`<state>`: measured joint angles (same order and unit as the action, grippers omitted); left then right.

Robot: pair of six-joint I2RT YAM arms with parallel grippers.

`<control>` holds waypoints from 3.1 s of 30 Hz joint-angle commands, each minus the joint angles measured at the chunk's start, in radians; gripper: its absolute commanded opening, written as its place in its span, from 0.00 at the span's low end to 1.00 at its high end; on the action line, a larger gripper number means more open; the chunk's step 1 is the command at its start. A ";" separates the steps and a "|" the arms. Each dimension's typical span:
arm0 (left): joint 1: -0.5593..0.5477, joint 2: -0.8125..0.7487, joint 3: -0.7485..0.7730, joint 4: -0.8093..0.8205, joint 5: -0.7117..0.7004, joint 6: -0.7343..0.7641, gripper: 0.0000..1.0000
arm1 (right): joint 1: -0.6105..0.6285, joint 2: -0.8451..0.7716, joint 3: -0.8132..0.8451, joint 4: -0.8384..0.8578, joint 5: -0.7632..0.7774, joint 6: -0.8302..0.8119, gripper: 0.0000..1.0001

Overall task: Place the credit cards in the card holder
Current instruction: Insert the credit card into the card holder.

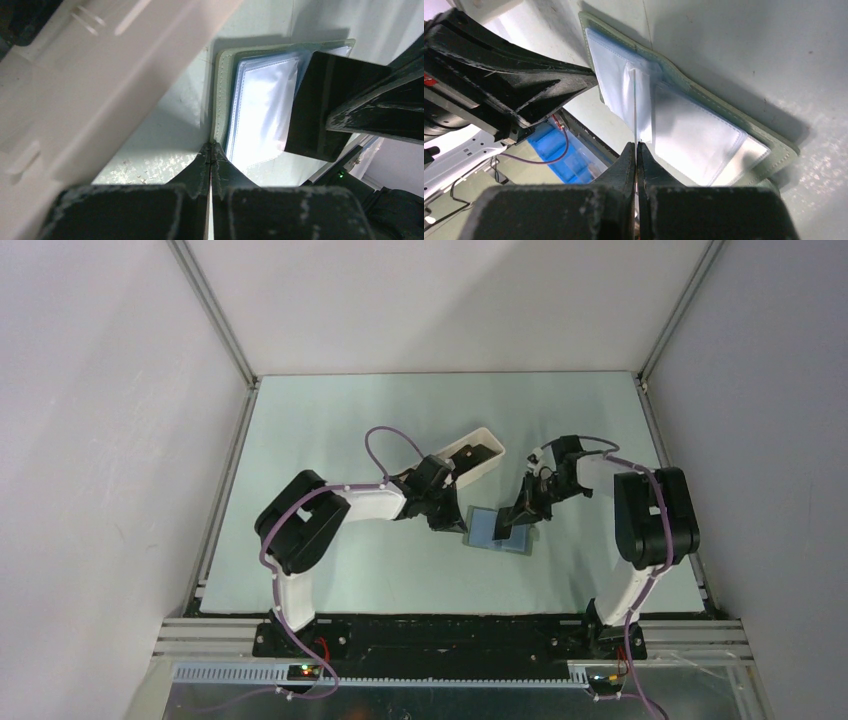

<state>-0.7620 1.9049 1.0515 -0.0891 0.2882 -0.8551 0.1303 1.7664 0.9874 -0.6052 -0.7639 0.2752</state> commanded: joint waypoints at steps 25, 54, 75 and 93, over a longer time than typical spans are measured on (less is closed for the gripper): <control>-0.016 0.084 0.001 -0.107 -0.043 0.048 0.00 | 0.015 0.196 -0.057 0.065 -0.190 -0.050 0.01; -0.017 0.058 -0.020 -0.107 -0.022 -0.029 0.00 | 0.118 -0.060 -0.093 0.131 0.166 0.191 0.78; -0.002 0.019 -0.063 -0.001 0.033 -0.089 0.09 | 0.115 -0.090 -0.087 0.086 0.177 0.122 0.93; 0.013 0.115 -0.109 0.288 0.206 -0.131 0.40 | 0.114 0.018 -0.064 0.176 0.031 0.108 0.91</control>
<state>-0.7414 1.9465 0.9482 0.2226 0.5030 -0.9905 0.2352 1.7451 0.9211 -0.4900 -0.7574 0.4133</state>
